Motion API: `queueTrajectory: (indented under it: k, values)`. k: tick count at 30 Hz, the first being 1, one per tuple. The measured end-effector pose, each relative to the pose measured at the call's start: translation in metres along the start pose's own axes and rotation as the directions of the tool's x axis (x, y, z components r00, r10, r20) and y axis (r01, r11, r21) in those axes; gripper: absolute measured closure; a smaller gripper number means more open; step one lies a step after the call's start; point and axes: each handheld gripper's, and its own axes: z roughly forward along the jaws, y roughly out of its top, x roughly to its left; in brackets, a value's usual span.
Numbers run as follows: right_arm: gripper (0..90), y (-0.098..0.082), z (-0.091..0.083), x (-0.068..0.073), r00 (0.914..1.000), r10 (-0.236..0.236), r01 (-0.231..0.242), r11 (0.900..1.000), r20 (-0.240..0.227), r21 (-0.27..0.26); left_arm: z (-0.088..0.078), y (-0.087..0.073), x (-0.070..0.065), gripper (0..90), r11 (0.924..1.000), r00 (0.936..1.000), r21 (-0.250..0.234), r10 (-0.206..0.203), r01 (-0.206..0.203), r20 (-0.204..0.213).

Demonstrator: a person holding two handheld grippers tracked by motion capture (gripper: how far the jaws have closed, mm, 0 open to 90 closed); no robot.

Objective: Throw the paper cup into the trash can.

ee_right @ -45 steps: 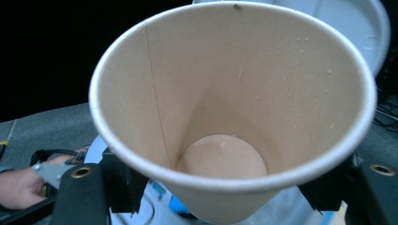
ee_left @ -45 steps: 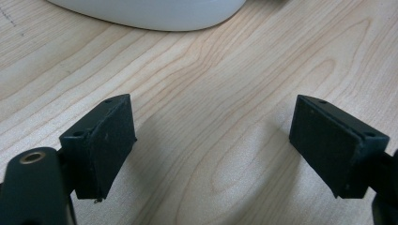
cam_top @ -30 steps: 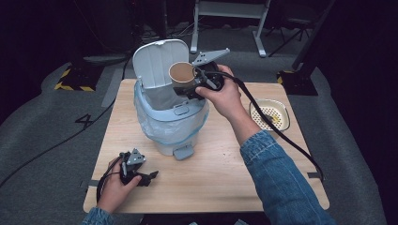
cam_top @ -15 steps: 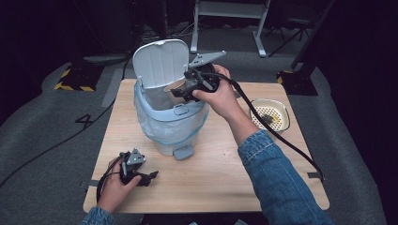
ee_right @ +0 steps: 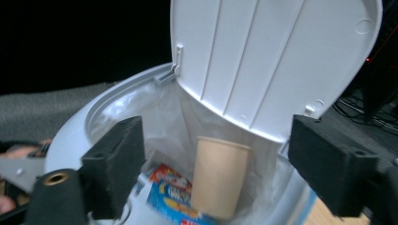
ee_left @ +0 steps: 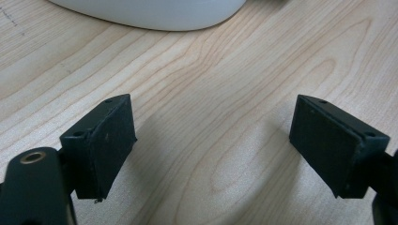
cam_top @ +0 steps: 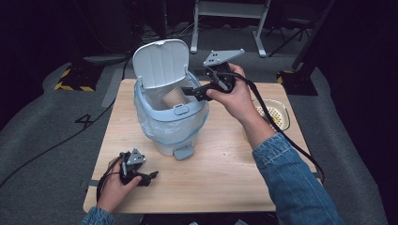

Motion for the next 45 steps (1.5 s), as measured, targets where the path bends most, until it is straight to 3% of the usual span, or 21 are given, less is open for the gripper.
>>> queueTrajectory:
  k: [3,8,10,15,21,25,33,38,45]
  values:
    - [27.8,0.002,-0.015,0.006,0.9994,-0.024,0.023,0.999,0.025,0.040,0.000,0.000,-0.001,14.9,1.0000,1.0000,0.001,-0.001,0.001,-0.002]
    - [32.2,0.003,-0.043,0.012,0.9977,-0.016,0.009,0.994,0.066,0.106,-0.001,-0.001,-0.002,16.1,1.0000,1.0000,-0.004,-0.005,0.005,-0.008]
    - [33.4,0.000,-0.056,0.011,0.9973,-0.014,0.007,0.996,0.072,0.089,-0.002,-0.001,-0.002,20.1,0.9999,0.9999,-0.012,0.003,-0.003,-0.013]
    - [30.6,-0.012,-0.086,0.000,0.9927,0.005,-0.017,0.994,0.120,0.104,-0.005,-0.004,-0.002,32.7,0.9995,0.9998,-0.030,-0.008,0.008,-0.018]
    - [29.2,-0.030,-0.121,-0.016,0.9870,0.052,-0.067,0.993,0.152,0.094,-0.010,-0.008,0.000,32.8,0.9990,0.9992,-0.034,-0.030,0.029,-0.025]
    - [29.2,-0.044,-0.136,-0.018,0.9796,0.054,-0.079,0.989,0.194,0.122,-0.013,-0.012,0.001,30.4,0.9989,0.9984,-0.032,-0.034,0.033,-0.045]
    - [28.8,-0.077,-0.163,-0.024,0.9706,0.079,-0.114,0.983,0.227,0.144,-0.017,-0.015,0.006,30.6,0.9985,0.9972,-0.034,-0.046,0.044,-0.060]
    - [28.0,-0.096,-0.180,-0.027,0.9657,0.113,-0.147,0.980,0.234,0.132,-0.016,-0.014,0.007,30.5,0.9980,0.9969,-0.034,-0.055,0.053,-0.056]
    - [27.4,-0.120,-0.199,-0.026,0.9660,0.130,-0.162,0.978,0.223,0.130,-0.018,-0.015,0.008,30.5,0.9975,0.9972,-0.046,-0.056,0.054,-0.048]
